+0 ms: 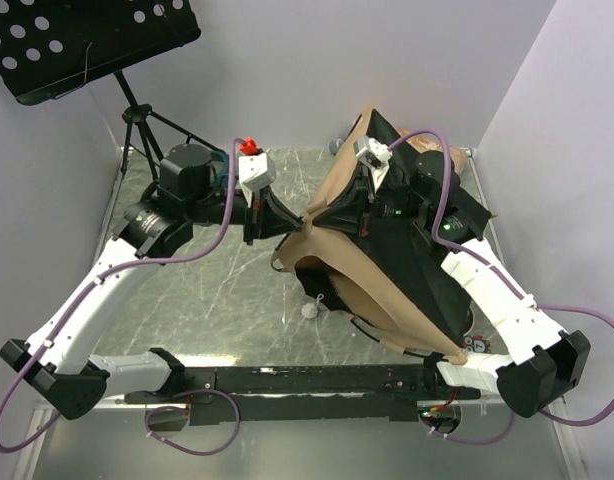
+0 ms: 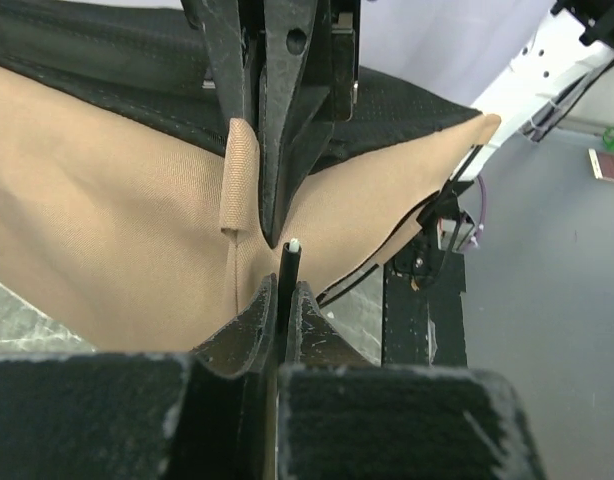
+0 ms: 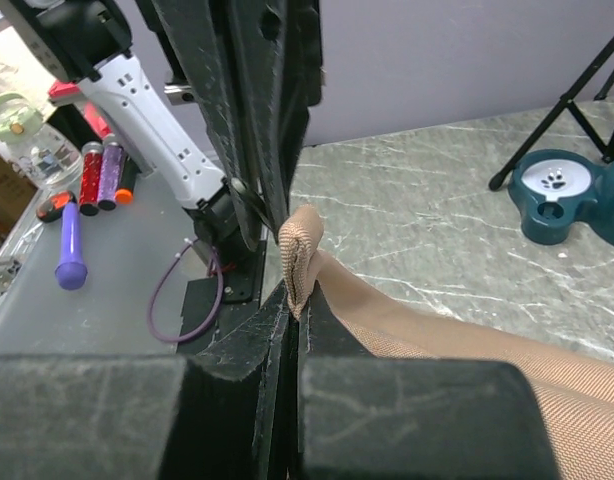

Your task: Set up the pet tent

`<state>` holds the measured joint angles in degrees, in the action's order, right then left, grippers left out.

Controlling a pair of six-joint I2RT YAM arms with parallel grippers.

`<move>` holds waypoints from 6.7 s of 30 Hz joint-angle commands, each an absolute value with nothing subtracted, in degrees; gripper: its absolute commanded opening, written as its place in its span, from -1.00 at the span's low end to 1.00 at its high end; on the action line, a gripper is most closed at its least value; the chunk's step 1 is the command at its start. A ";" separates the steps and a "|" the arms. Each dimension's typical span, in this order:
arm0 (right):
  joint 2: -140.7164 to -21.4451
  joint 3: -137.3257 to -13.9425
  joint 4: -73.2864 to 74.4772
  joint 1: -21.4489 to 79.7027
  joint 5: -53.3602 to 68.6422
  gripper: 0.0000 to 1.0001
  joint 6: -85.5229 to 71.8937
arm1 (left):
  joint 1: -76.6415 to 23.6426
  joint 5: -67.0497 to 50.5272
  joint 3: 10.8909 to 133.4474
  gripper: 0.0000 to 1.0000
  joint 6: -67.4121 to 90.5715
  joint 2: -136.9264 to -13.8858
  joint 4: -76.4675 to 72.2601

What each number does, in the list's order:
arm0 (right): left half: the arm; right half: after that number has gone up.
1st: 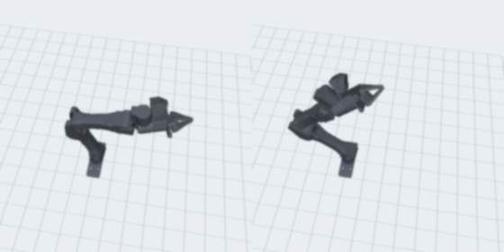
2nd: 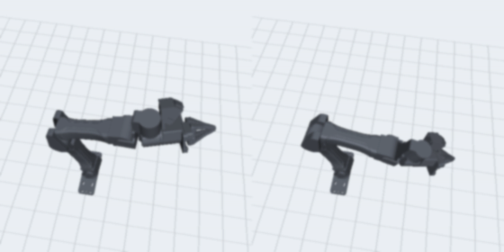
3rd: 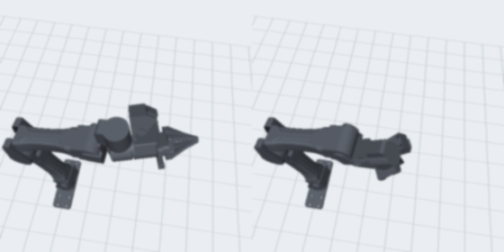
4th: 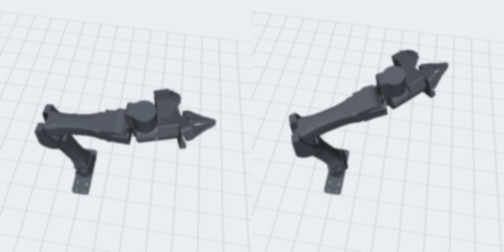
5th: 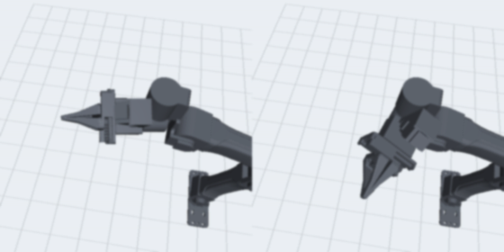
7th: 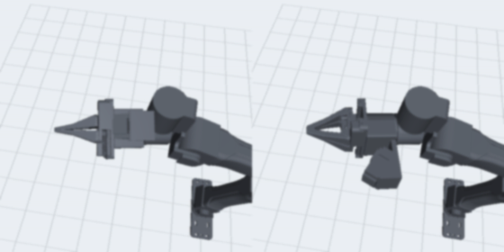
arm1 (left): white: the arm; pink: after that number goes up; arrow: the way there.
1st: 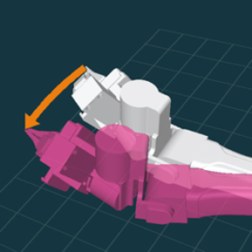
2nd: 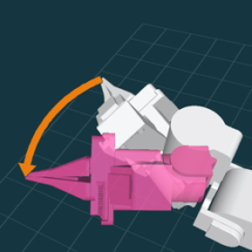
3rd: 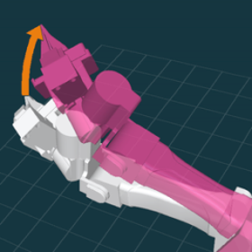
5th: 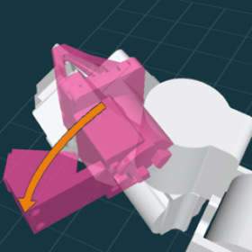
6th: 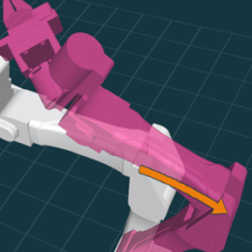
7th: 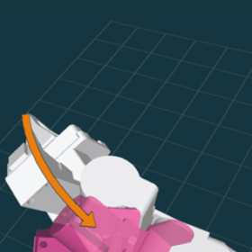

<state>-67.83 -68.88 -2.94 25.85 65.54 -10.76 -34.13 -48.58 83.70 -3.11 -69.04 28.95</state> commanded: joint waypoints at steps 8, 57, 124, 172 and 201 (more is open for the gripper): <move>-65.74 -70.49 -2.90 25.93 71.63 -1.00 -5.45 | -34.54 -44.56 84.37 -0.99 -6.24 -73.56 39.99; -65.30 -68.03 -10.81 26.37 73.83 -1.00 -11.51 | -33.66 -48.16 84.11 -0.99 -8.17 -76.38 41.48; -71.63 -80.86 33.49 31.90 65.74 -1.00 22.15 | -30.06 -51.50 74.97 -0.70 -10.90 -69.43 38.76; -66.88 -88.15 -2.45 25.75 51.06 -1.00 1.50 | -4.48 -45.43 53.01 0.99 31.02 -54.49 0.65; -62.41 -88.06 -0.28 24.26 51.08 0.51 -6.60 | -6.69 -50.54 79.25 -0.99 4.40 -65.82 -4.14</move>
<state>-64.97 -86.21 -5.06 24.58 54.74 -9.96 -8.27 -51.37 68.10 4.43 -66.74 -2.35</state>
